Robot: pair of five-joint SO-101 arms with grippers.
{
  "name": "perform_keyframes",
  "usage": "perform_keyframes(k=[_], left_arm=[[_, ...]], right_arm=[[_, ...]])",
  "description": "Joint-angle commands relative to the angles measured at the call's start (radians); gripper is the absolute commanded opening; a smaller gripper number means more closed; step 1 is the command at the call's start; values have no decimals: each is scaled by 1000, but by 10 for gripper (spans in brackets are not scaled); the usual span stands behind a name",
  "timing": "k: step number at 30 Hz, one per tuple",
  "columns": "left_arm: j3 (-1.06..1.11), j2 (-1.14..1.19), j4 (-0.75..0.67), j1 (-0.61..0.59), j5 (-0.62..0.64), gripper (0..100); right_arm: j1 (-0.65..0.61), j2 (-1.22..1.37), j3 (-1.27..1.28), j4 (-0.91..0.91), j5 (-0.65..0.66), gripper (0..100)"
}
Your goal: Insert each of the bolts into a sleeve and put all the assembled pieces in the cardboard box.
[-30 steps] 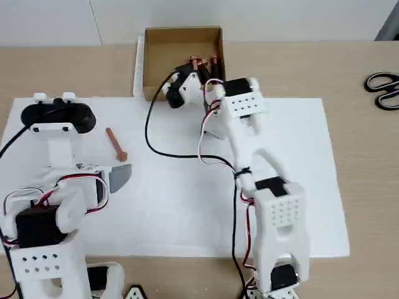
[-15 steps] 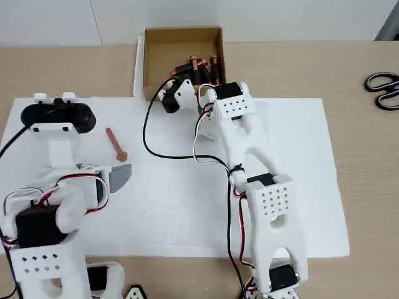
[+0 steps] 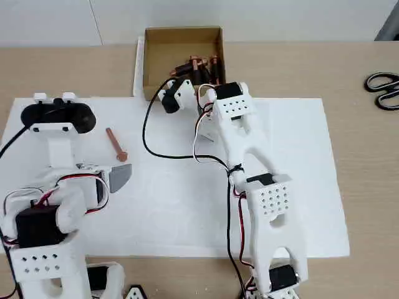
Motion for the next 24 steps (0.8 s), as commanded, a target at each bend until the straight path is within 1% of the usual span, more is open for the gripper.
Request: perform_keyframes(k=[1, 10, 16, 24], left_arm=[[-2, -6, 6, -6, -9, 325], [-2, -6, 6, -6, -9, 325], [-2, -6, 6, -6, -9, 325], [-2, -6, 6, -6, -9, 325]], right_arm=[[5, -1, -20, 12, 8, 187], [12, -1, -17, 25, 9, 180], [31, -1, -17, 24, 8, 69], [65, -8, -20, 25, 6, 64]])
